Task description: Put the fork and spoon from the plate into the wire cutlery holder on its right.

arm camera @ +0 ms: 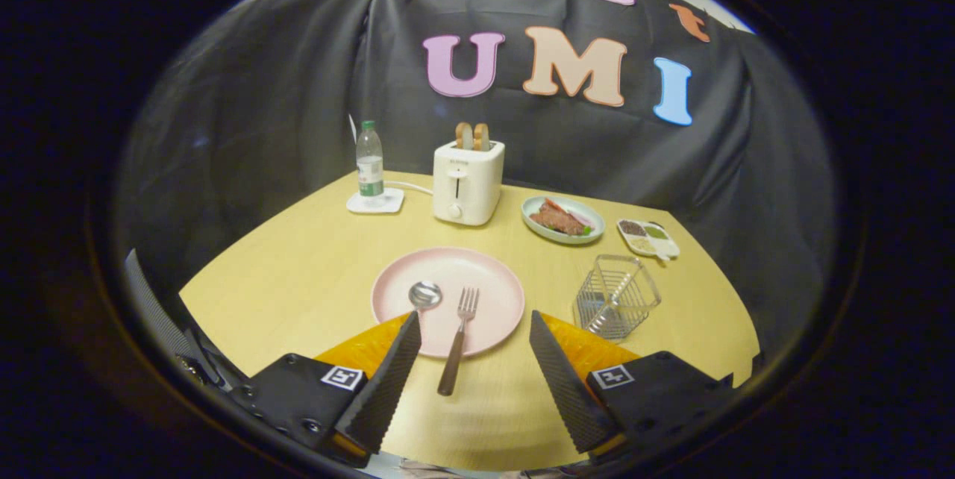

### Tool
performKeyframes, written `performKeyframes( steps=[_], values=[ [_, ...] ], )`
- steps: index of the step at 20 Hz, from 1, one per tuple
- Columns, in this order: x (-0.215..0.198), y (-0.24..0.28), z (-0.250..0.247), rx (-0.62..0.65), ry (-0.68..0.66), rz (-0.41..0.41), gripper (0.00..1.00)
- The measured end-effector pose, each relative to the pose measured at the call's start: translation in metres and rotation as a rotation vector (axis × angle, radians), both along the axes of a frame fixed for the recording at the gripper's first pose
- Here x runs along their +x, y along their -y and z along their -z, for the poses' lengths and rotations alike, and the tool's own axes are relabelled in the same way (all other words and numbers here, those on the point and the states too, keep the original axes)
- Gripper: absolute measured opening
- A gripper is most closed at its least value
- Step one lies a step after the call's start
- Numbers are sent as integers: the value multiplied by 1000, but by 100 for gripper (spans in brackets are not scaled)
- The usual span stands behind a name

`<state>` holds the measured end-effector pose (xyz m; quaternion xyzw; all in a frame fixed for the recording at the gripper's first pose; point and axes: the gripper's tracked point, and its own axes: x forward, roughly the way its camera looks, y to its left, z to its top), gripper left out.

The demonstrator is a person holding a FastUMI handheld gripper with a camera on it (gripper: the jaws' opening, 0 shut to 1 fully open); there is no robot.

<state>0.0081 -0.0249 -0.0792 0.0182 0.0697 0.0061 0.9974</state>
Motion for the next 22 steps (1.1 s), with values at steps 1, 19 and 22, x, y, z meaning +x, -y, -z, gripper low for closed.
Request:
performKeyframes(
  steps=[1,19,22],
  values=[
    [1,-2,10,8,-14,4,96],
    [37,-18,81,69,-183,41,49],
    [38,-24,84,64,-184,20,34]
  ],
)
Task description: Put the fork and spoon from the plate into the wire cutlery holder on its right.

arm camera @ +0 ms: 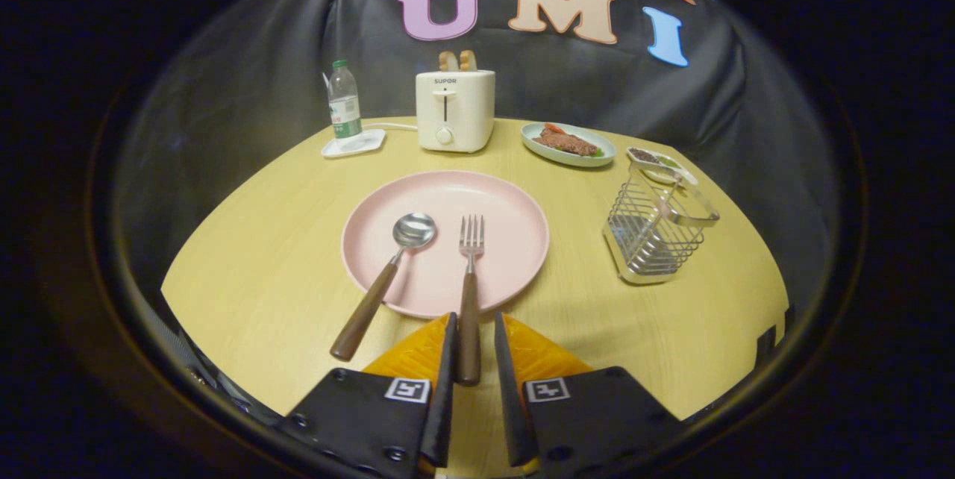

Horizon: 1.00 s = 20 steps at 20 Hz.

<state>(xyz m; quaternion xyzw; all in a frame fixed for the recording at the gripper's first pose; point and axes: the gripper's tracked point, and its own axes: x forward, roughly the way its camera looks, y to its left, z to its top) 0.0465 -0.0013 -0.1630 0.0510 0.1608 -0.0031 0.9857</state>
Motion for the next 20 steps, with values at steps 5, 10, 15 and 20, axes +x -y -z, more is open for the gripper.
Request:
performKeyframes(
  steps=[5,10,15,20],
  values=[
    [1,-4,4,-13,-36,-23,15],
    [-2,2,2,-33,-43,12,8],
    [-7,8,-15,-13,-46,36,8],
    [-20,23,-45,13,-59,74,8]
  ],
)
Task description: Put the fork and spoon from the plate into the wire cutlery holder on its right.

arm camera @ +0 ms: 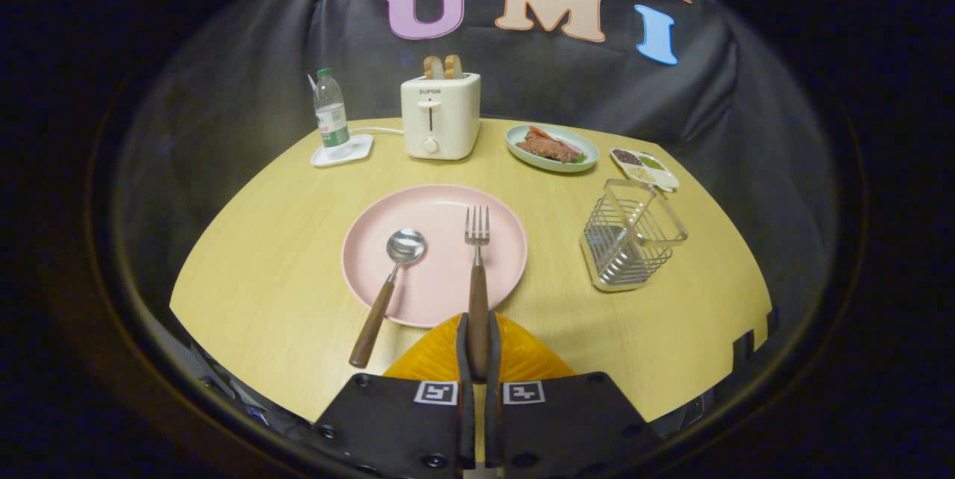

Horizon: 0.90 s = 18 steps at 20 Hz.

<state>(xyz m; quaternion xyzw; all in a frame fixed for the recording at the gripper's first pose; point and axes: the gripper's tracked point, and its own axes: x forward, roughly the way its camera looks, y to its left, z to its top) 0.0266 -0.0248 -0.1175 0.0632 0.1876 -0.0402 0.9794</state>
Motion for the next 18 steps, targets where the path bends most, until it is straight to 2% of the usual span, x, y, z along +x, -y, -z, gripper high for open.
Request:
performKeyframes(
  steps=[4,9,14,18],
  values=[
    [-8,21,-31,26,-5,49,8],
    [-13,66,-64,71,-19,155,8],
    [-19,112,-68,143,-102,317,8],
    [-20,123,-65,230,-190,395,8]
  ],
)
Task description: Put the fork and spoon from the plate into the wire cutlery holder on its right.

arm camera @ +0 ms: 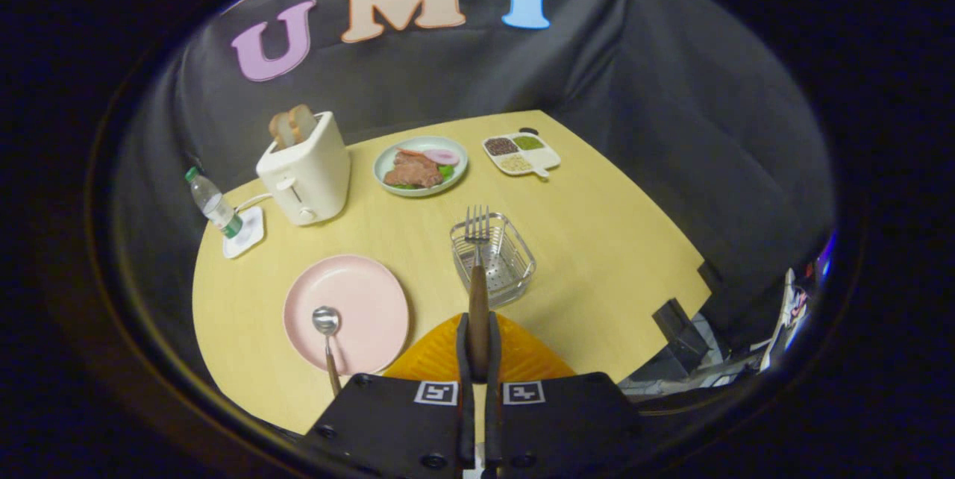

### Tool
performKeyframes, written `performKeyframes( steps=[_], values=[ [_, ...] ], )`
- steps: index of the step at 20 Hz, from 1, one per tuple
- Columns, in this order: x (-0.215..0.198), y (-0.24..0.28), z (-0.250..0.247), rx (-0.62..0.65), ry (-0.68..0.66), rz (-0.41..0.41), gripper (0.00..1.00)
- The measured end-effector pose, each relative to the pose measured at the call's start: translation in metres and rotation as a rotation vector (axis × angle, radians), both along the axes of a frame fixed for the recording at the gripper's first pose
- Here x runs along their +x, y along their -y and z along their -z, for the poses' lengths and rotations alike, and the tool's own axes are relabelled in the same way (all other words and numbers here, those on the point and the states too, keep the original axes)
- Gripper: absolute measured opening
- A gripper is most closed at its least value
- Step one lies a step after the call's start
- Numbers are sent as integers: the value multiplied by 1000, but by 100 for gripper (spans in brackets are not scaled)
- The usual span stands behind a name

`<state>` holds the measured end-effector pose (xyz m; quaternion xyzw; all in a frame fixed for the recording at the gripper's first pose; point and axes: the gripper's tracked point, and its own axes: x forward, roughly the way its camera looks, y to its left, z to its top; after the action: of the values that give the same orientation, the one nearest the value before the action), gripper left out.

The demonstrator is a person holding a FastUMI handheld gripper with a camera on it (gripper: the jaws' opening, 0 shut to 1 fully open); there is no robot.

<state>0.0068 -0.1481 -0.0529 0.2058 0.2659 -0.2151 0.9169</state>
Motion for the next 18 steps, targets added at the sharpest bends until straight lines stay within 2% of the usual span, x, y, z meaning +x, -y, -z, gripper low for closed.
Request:
performKeyframes(
  steps=[5,11,18],
  values=[
    [7,5,14,64,-112,16,8],
    [25,-1,36,169,-225,-16,8],
    [37,13,39,189,-254,-39,13]
  ],
)
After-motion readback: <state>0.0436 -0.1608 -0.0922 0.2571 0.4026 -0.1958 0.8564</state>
